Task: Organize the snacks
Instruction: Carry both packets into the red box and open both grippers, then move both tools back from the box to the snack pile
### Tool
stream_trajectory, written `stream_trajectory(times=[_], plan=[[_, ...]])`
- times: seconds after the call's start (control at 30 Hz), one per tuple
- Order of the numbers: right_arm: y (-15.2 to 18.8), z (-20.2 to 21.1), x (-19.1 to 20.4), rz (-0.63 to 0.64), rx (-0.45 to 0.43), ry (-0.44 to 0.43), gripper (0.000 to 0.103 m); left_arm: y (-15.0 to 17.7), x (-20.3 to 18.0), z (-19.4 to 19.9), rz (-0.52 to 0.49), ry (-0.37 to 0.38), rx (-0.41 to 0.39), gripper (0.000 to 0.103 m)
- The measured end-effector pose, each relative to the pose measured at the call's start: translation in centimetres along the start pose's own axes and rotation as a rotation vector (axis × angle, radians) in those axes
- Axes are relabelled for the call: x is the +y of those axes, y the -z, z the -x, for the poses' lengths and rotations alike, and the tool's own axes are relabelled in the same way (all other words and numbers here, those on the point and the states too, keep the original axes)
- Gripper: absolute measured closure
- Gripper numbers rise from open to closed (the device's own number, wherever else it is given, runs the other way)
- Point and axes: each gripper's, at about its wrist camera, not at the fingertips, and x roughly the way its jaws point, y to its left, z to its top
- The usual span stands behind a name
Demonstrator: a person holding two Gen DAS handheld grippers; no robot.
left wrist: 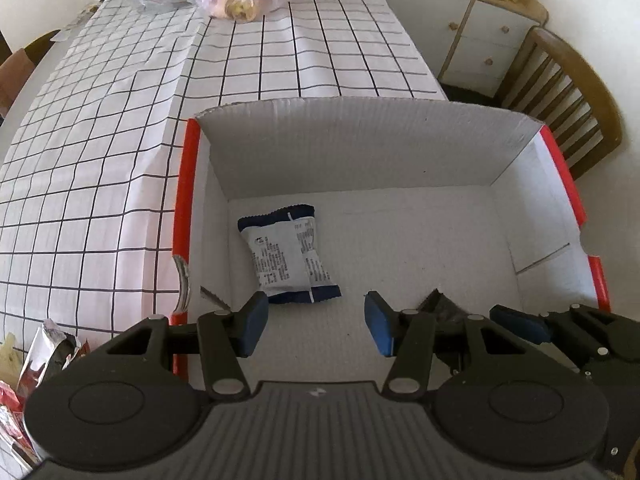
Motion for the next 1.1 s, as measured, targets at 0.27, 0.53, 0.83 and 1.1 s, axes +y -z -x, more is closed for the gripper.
stream_trajectory(times=[0.27, 0.53, 0.83, 1.1], plan=[[0.0, 2.7, -0.3, -0.010, -0.071, -0.053, 0.041, 1.4, 0.8, 2.4, 0.021, 0.006, -0.073, 0.049], [0.3, 5.9, 1.0, 0.011, -0.143, -0.103, 0.038, 3.3, 2.6, 5.8, 0.046, 0.014, -0.151, 0.047], [1.4, 9.2, 3.0, -0.004, -0.212, -0.124, 0.026, 6.2, 4.9, 9.9, 0.055, 0.013, -0.249, 0.039], [2.7, 11.6, 6.1, -0.008, -0.277, -0.122, 0.016, 9.0, 7.7, 12.3, 0.059, 0.044, -0.300, 0.031]])
